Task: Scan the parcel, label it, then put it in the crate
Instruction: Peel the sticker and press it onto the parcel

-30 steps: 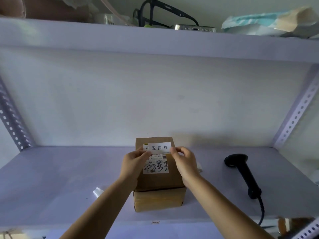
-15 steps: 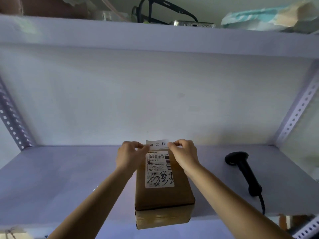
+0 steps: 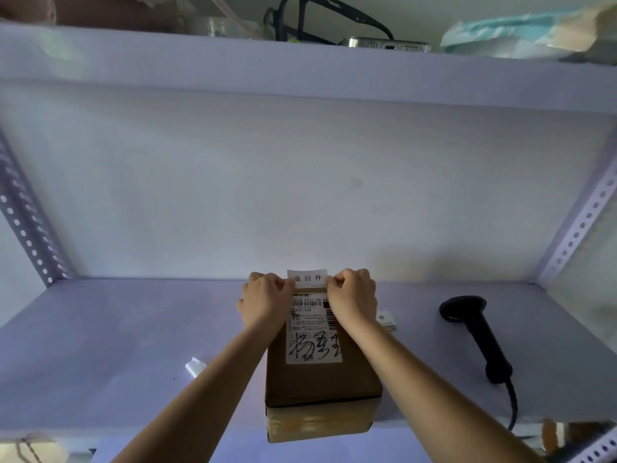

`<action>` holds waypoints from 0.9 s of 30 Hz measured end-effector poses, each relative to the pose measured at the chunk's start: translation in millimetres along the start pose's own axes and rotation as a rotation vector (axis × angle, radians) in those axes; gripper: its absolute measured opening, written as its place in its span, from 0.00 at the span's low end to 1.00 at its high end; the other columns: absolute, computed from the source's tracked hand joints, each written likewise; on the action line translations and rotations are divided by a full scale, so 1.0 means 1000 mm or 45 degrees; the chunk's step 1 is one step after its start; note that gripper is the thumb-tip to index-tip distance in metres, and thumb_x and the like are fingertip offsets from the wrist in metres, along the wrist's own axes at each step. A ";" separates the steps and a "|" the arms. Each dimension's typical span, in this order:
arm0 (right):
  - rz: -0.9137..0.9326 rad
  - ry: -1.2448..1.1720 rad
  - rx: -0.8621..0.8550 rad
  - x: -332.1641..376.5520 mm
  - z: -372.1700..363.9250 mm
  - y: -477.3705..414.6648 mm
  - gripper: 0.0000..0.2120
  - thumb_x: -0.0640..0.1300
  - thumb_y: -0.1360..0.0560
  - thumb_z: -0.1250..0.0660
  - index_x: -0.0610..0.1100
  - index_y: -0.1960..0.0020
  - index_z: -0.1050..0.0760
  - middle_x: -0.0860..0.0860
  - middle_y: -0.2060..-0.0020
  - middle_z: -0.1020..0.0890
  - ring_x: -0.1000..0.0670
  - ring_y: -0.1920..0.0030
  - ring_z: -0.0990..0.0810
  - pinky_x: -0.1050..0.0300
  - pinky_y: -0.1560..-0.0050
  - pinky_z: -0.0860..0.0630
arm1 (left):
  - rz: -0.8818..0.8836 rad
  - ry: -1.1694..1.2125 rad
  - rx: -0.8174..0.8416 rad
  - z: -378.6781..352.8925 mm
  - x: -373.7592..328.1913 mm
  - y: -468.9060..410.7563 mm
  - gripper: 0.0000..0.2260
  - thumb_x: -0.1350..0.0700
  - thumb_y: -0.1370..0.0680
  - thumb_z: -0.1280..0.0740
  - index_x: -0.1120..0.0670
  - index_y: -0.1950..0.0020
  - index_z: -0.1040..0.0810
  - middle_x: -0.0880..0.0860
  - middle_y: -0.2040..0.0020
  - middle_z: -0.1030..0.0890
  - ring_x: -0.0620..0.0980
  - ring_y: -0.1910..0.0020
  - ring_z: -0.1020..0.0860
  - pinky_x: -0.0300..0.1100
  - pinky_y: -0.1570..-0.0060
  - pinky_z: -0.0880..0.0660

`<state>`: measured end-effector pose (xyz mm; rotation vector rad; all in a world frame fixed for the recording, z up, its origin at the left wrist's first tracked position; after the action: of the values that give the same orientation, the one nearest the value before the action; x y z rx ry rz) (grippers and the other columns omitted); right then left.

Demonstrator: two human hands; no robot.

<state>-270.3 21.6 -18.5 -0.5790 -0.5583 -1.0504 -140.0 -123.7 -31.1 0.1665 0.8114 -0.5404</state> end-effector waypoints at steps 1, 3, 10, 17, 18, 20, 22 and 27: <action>-0.002 -0.033 -0.004 -0.001 0.000 0.001 0.11 0.51 0.22 0.38 0.43 0.53 0.24 0.47 0.46 0.27 0.46 0.43 0.28 0.54 0.52 0.29 | -0.012 0.048 -0.008 -0.001 -0.001 0.001 0.14 0.47 0.23 0.37 0.55 0.50 0.19 0.54 0.43 0.26 0.54 0.46 0.24 0.48 0.43 0.27; -0.019 -0.091 -0.004 -0.004 -0.001 0.002 0.12 0.50 0.22 0.38 0.42 0.52 0.23 0.46 0.46 0.27 0.45 0.43 0.28 0.56 0.54 0.32 | -0.028 0.165 -0.010 -0.002 -0.001 0.002 0.13 0.50 0.22 0.36 0.58 0.50 0.18 0.55 0.43 0.26 0.51 0.50 0.25 0.41 0.47 0.29; -0.038 -0.245 -0.066 -0.005 0.007 0.005 0.11 0.50 0.24 0.37 0.44 0.56 0.22 0.45 0.47 0.24 0.43 0.45 0.26 0.58 0.51 0.35 | -0.130 0.319 -0.087 0.010 -0.007 0.010 0.07 0.53 0.24 0.32 0.55 0.59 0.20 0.50 0.50 0.26 0.51 0.47 0.23 0.41 0.48 0.29; 0.122 -0.478 -0.270 0.023 0.050 0.016 0.10 0.48 0.24 0.35 0.42 0.52 0.21 0.50 0.53 0.30 0.50 0.49 0.34 0.58 0.49 0.37 | -0.329 0.500 -0.289 0.045 -0.037 0.017 0.08 0.54 0.24 0.31 0.56 0.61 0.20 0.48 0.45 0.24 0.31 0.60 0.25 0.25 0.61 0.31; 0.133 -0.517 -0.292 0.024 0.053 0.017 0.09 0.48 0.24 0.35 0.42 0.53 0.21 0.50 0.52 0.30 0.50 0.49 0.34 0.58 0.49 0.36 | -0.348 0.519 -0.301 0.047 -0.040 0.018 0.08 0.54 0.24 0.31 0.56 0.62 0.20 0.48 0.45 0.24 0.28 0.60 0.25 0.24 0.61 0.30; 0.144 -0.570 -0.318 0.025 0.055 0.020 0.09 0.47 0.24 0.34 0.41 0.54 0.21 0.50 0.52 0.30 0.51 0.49 0.34 0.59 0.48 0.34 | -0.360 0.549 -0.305 0.048 -0.040 0.021 0.08 0.55 0.24 0.30 0.56 0.62 0.20 0.49 0.45 0.24 0.23 0.60 0.26 0.27 0.59 0.28; 0.148 -0.591 -0.333 0.024 0.054 0.023 0.08 0.46 0.25 0.33 0.42 0.55 0.20 0.50 0.52 0.30 0.51 0.50 0.34 0.60 0.49 0.34 | -0.348 0.567 -0.309 0.046 -0.035 0.023 0.08 0.55 0.25 0.30 0.57 0.61 0.20 0.50 0.44 0.24 0.21 0.60 0.27 0.29 0.58 0.28; 0.168 -0.593 -0.396 0.025 0.056 0.028 0.07 0.45 0.27 0.30 0.41 0.60 0.21 0.54 0.60 0.31 0.51 0.53 0.35 0.57 0.50 0.32 | -0.307 0.551 -0.317 0.047 -0.030 0.027 0.08 0.54 0.25 0.30 0.56 0.61 0.20 0.49 0.43 0.27 0.22 0.60 0.27 0.25 0.60 0.30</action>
<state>-243.2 54.3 34.3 -1.1366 -0.7551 -0.8824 -112.4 -104.7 20.8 -0.0485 1.3236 -0.6337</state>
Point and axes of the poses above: each hand's wrist, its own y-axis away from the middle knuckle, its own z-axis out of the back of the hand, x = y × z, the point moved 10 cm from there along -y, towards the middle knuckle
